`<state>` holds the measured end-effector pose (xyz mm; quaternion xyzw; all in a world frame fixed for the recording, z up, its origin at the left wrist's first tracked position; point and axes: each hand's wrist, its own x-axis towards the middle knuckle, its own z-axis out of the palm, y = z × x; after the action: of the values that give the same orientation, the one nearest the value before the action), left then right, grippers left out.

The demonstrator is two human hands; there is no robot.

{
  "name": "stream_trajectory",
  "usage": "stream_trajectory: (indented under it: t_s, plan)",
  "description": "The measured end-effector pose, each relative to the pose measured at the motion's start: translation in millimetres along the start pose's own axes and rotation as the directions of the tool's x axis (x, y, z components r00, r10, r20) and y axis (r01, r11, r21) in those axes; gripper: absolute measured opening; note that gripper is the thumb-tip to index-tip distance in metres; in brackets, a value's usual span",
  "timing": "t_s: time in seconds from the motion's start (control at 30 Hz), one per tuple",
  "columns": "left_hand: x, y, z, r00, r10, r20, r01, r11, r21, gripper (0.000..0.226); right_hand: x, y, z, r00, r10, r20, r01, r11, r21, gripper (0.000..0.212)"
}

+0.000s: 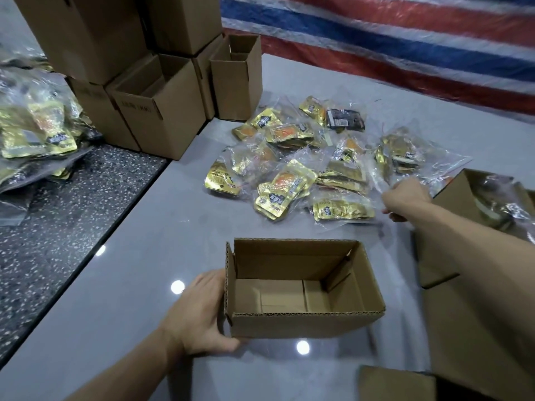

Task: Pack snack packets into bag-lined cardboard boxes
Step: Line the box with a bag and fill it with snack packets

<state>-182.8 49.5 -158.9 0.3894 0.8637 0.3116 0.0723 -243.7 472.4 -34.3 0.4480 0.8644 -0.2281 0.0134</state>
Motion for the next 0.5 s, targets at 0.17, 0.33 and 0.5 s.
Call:
stream_trajectory:
  t_s: [0.17,0.33,0.5]
  plan:
    - [0,1,0,1.000,-0.012,-0.009,0.012,1.000,-0.013,0.056,-3,-16,-7,0.997,-0.005,0.080,-0.010,0.983,0.182,0.021]
    - [0,7,-6,1.000,-0.028,-0.005,0.028,0.998,-0.056,0.059,-20,-28,-23,0.984,0.034,0.175,-0.138,0.768,0.626,0.046]
    - [-1,14,-14,0.999,-0.048,-0.023,0.045,0.993,-0.112,0.064,-29,-24,-31,0.990,-0.109,0.094,0.055,0.890,0.452,0.051]
